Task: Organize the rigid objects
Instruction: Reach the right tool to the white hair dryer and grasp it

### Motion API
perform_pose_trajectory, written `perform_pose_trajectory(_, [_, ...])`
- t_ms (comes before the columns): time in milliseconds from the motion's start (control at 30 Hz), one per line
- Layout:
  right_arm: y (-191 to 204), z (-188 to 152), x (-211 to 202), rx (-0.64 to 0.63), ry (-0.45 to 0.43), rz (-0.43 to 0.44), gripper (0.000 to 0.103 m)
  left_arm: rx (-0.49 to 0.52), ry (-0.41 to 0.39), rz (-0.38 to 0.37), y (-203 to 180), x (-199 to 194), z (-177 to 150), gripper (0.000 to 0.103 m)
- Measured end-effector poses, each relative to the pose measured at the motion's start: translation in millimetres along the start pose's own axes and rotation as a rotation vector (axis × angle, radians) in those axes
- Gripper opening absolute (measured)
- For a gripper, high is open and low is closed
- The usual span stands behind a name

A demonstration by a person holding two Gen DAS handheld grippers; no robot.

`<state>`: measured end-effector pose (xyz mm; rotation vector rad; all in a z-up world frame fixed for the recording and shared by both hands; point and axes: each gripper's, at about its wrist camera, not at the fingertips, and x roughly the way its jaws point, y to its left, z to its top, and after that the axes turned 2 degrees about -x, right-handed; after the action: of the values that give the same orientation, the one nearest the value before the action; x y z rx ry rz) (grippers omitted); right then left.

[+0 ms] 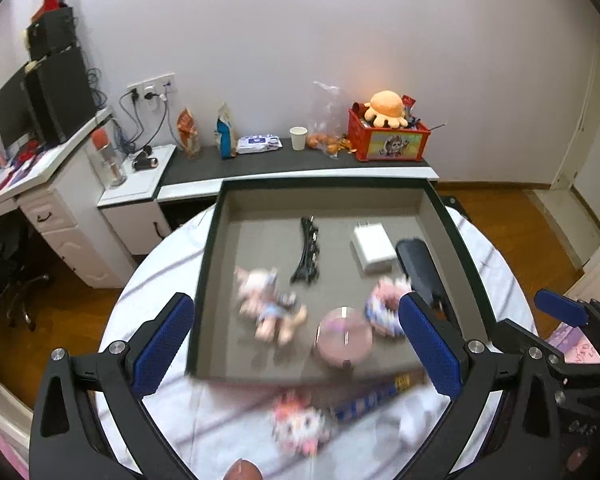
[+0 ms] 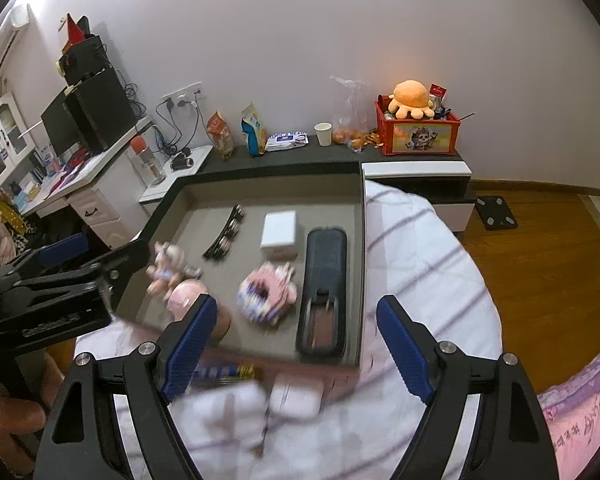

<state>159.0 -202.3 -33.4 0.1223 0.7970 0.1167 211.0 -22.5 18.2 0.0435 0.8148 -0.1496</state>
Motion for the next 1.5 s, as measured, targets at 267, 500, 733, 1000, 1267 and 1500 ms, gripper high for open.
perform_pose_trajectory(267, [24,-50,-30,-0.02,0.031,0.008,0.083,-0.061,0.013,0.008,23,-46,-59,0.103])
perform_pose_trajectory(500, [42,-80,-42,-0.06,0.054,0.021,0.083,-0.099,0.024,0.019,34,-62,-92,0.103])
perform_pose_trajectory(733, [44,-89,-35,-0.07,0.081,0.011,0.083,-0.115,0.053,0.019,36,-58,-110,0.103])
perform_pose_trajectory(1000, [48,-91,1,-0.077,0.14,0.019,0.083,-0.121,0.072,0.029,42,-46,-113,0.103])
perform_pose_trajectory(1267, [51,-86,28,-0.094,0.163,0.002,0.083,-0.132,0.09,0.035,50,-32,-112,0.103])
perform_pose_trajectory(1500, [55,-86,49,-0.119,0.188,-0.024,0.064,-0.144,0.11,0.033,59,-19,-113,0.103])
